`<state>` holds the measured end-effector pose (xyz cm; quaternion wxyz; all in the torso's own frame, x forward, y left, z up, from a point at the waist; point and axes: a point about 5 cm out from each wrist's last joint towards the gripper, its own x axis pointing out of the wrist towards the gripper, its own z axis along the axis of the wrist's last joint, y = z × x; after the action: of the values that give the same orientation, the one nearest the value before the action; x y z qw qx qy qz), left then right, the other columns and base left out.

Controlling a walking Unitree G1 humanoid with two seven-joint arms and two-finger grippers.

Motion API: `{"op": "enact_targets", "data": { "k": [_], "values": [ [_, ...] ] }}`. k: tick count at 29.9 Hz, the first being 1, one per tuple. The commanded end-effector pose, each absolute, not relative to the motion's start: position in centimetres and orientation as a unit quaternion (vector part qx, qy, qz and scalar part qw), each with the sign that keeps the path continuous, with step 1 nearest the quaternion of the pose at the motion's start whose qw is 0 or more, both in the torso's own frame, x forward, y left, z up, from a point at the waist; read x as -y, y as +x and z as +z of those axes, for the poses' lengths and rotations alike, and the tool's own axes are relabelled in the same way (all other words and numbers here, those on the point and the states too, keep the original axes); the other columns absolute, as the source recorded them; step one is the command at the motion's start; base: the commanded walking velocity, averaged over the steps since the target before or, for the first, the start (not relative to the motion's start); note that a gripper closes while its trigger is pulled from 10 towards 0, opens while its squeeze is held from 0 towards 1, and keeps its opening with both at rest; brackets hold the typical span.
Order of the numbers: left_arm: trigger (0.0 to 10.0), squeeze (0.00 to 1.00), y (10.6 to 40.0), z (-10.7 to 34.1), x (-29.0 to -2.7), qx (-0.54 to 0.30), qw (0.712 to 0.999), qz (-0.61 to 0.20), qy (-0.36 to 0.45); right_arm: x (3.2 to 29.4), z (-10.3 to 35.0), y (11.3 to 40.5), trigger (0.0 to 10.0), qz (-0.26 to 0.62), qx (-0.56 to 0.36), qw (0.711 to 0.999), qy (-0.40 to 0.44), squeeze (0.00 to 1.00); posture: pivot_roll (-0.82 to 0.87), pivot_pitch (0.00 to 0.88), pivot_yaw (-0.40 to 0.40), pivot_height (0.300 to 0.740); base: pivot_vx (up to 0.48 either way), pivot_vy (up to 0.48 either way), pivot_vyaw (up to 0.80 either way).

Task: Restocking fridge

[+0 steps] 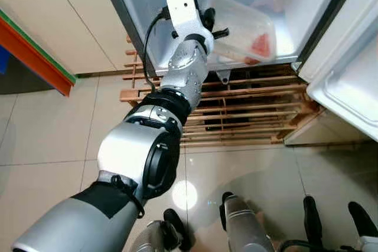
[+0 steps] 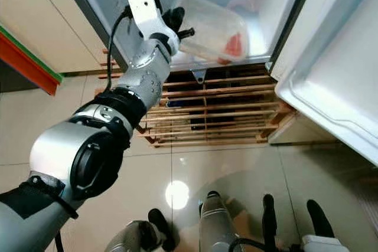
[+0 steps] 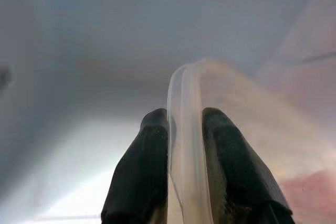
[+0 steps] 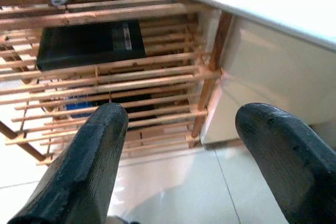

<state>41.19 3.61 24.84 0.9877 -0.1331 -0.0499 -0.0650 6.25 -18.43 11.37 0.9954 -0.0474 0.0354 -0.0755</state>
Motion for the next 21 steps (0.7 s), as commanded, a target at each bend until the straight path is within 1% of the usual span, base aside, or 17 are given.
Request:
{"op": "enact_targets", "data": {
  "k": [1, 2, 3, 5, 6, 7, 8, 11, 15, 18, 20, 21],
  "values": [
    [10.0, 1.0, 41.2, 24.0, -4.2, 0.044, 0.995, -0.04, -0.074, 18.3, 11.4, 5.8, 10.0, -0.078, -0.055, 0.994, -0.051, 0.0, -0.62, 0.314, 0.148, 0.74, 0.0, 0.0, 0.0],
    [10.0, 1.0, 41.3, 24.1, -4.5, 0.05, 0.997, -0.027, -0.05, 18.3, 11.4, 5.8, 10.0, -0.078, -0.056, 0.994, -0.052, 0.0, -0.62, 0.31, 0.144, 0.74, 0.0, 0.0, 0.0],
    [10.0, 1.0, 41.3, 24.1, -4.5, 0.05, 0.997, -0.027, -0.05, 18.3, 11.4, 5.8, 10.0, -0.078, -0.056, 0.994, -0.052, 0.0, -0.62, 0.31, 0.144, 0.74, 0.0, 0.0, 0.0],
    [10.0, 1.0, 41.4, 24.3, -5.0, 0.061, 0.998, -0.006, -0.014, 18.3, 11.4, 5.9, 10.0, -0.076, -0.057, 0.994, -0.052, 0.0, -0.61, 0.304, 0.141, 0.74, 0.0, 0.0, 0.0],
    [10.0, 1.0, 41.4, 24.3, -5.0, 0.061, 0.998, -0.006, -0.014, 18.3, 11.4, 5.9, 10.0, -0.076, -0.057, 0.994, -0.052, 0.0, -0.61, 0.304, 0.141, 0.74, 0.0, 0.0, 0.0],
    [10.0, 1.0, 41.4, 24.4, -5.4, 0.068, 0.997, 0.011, 0.018, 18.4, 11.3, 6.0, 10.0, -0.074, -0.058, 0.994, -0.053, 0.0, -0.61, 0.3, 0.138, 0.74, 0.0, 0.0, 0.0],
    [10.0, 1.0, 41.4, 24.4, -5.4, 0.068, 0.997, 0.011, 0.018, 18.4, 11.3, 6.0, 10.0, -0.074, -0.058, 0.994, -0.053, 0.0, -0.61, 0.3, 0.138, 0.74, 0.0, 0.0, 0.0],
    [10.0, 1.0, 41.6, 25.6, -6.2, 0.1, 0.989, 0.06, 0.094, 18.6, 11.3, 6.4, 10.0, -0.068, -0.058, 0.995, -0.054, 0.0, -0.59, 0.287, 0.129, 0.74, 0.0, 0.0, 0.0],
    [10.0, 1.0, 41.6, 26.0, -6.4, 0.108, 0.986, 0.068, 0.111, 18.7, 11.3, 6.7, 10.0, -0.064, -0.055, 0.995, -0.055, 0.0, -0.59, 0.28, 0.127, 0.74, 0.0, 0.0, 0.0],
    [10.0, 1.0, 41.7, 25.8, -6.1, 0.097, 0.99, 0.043, 0.091, 18.8, 11.4, 7.4, 10.0, -0.063, -0.045, 0.996, -0.053, 0.0, -0.58, 0.271, 0.126, 0.74, 0.0, 0.0, 0.0],
    [10.0, 1.0, 41.6, 25.7, -5.9, 0.098, 0.99, 0.035, 0.092, 18.8, 11.4, 7.6, 10.0, -0.061, -0.043, 0.996, -0.053, 0.0, -0.58, 0.269, 0.126, 0.74, 0.0, 0.0, 0.0],
    [10.0, 1.0, 41.6, 25.5, -5.5, 0.092, 0.992, 0.018, 0.084, 18.8, 11.3, 7.8, 10.0, -0.059, -0.041, 0.996, -0.053, 0.0, -0.56, 0.262, 0.123, 0.74, 0.0, 0.0, 0.0]
  ]
}}
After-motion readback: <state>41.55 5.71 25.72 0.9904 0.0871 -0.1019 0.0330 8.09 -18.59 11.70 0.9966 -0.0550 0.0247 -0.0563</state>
